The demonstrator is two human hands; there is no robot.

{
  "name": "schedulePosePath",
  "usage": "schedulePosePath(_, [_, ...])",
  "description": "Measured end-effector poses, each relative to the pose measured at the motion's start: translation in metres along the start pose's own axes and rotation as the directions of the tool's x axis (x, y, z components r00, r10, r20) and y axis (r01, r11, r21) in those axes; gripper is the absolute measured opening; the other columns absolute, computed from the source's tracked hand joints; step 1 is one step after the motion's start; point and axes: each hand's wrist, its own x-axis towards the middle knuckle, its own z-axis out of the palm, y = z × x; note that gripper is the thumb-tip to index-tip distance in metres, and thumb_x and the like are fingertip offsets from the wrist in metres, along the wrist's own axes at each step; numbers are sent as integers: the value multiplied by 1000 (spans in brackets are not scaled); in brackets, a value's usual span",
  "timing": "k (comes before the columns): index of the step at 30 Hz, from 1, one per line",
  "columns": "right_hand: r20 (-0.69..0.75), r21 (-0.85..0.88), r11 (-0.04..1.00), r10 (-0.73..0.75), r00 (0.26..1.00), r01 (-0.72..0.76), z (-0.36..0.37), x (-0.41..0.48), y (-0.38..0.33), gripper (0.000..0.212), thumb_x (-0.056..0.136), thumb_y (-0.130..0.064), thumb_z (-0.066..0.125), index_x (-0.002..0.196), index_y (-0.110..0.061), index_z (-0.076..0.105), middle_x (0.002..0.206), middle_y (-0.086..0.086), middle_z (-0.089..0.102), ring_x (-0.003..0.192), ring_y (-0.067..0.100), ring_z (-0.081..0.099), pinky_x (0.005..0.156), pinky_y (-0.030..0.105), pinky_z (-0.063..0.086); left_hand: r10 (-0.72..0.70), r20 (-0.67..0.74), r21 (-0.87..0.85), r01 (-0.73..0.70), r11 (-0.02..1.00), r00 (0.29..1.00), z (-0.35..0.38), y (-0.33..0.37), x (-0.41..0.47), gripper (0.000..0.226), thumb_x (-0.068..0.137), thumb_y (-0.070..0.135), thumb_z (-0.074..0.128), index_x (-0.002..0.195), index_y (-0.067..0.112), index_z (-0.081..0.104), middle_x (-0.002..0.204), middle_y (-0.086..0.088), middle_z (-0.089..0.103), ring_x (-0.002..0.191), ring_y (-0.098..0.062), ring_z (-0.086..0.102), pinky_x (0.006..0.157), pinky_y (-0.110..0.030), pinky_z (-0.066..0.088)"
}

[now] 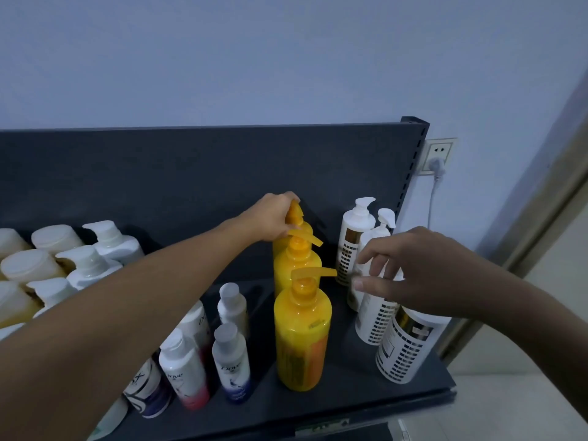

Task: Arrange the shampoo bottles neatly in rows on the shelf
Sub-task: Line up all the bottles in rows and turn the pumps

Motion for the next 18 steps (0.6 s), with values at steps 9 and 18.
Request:
schedulePosePath(9, [24,-202,978,66,998,-60,-5,-20,-1,43,87,-70,56,114,-38,67,97,-21,69,87,3,66,78,32,57,157,-160,87,-144,986,975,-36,53,-20,49,92,2,58,138,18,58,132,-3,62,119,-20,60,97,-39,56])
schedulePosePath(18, [60,-354,935,37,998,-14,-16,-40,37,46,83,-60,66,117,-29,65,101,-7,62,94,16,59,73,32,52,445,139,131,-462,877,885,6,157,-39,41,92,33,71,131,25,62,118,4,65,102,-13,64,87,-37,57])
